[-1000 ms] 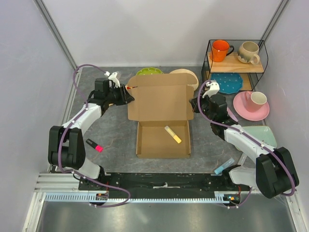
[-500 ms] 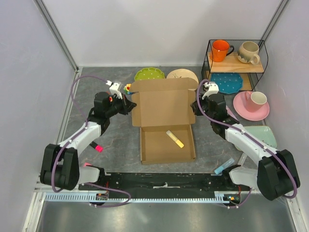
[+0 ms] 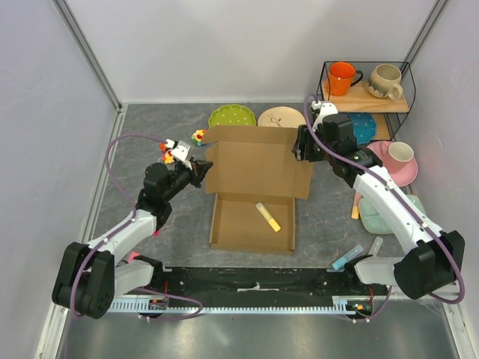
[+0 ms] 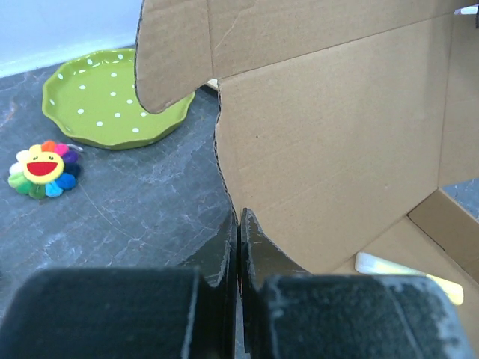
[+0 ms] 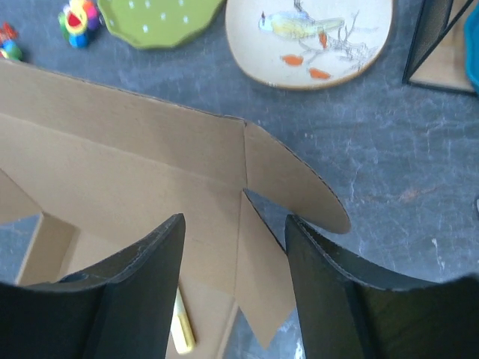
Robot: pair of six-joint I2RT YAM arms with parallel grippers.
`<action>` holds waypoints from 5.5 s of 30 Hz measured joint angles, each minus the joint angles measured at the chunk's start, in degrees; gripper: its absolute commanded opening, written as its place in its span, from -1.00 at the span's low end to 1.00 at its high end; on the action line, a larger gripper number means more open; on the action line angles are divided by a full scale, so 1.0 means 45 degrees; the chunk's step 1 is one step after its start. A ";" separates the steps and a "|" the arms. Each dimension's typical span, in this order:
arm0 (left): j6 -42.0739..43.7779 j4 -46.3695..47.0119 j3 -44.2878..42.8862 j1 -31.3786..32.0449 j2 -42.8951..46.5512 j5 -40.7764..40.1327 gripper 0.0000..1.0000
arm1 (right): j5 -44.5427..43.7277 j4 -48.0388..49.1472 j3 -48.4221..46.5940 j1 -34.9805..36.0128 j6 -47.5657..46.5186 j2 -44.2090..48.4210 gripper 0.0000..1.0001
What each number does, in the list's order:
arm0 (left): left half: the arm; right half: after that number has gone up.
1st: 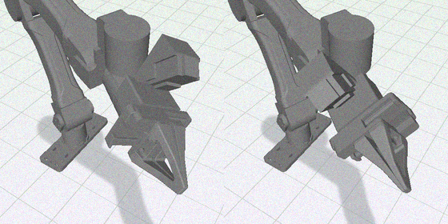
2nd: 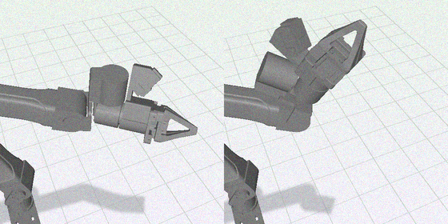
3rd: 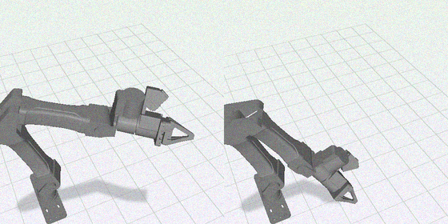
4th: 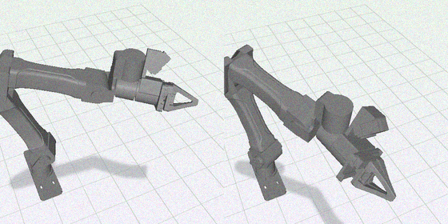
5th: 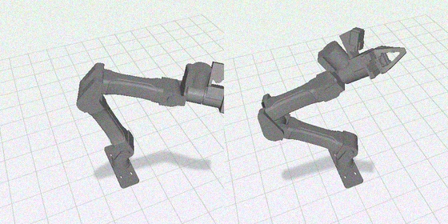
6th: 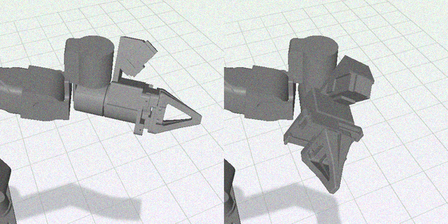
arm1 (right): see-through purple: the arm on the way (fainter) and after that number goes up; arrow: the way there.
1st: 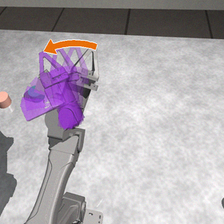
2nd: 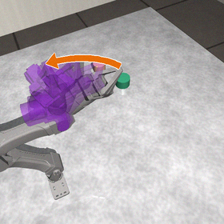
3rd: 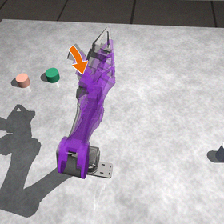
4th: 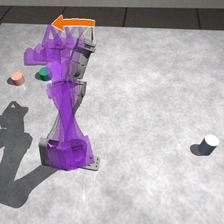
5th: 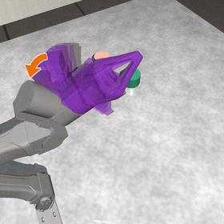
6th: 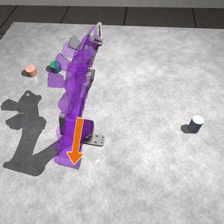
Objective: Fold the paper box
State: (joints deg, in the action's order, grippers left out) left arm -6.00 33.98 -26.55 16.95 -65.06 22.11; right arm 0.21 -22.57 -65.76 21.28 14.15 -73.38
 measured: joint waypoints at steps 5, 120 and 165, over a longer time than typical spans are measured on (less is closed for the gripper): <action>0.0359 0.0384 0.0112 0.0126 0.0000 -0.0267 -0.96 | 0.0112 -0.1379 -0.0364 -0.0019 -0.0510 -0.0491 0.26; 0.0335 -0.8204 -0.4847 0.1681 -0.0083 -0.1146 0.51 | -0.3798 0.1404 0.3517 0.1491 -0.1384 0.1375 -1.00; -0.0695 -0.9432 -0.5042 0.4760 -0.1525 -0.5693 -0.96 | -0.5153 0.1632 0.4221 0.1977 0.0777 0.1773 -1.00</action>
State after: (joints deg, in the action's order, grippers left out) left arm -9.13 -8.47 -49.23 38.37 -71.92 -3.51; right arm -22.98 -15.22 -46.76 30.17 17.65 -65.41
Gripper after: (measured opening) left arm 0.037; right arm 0.017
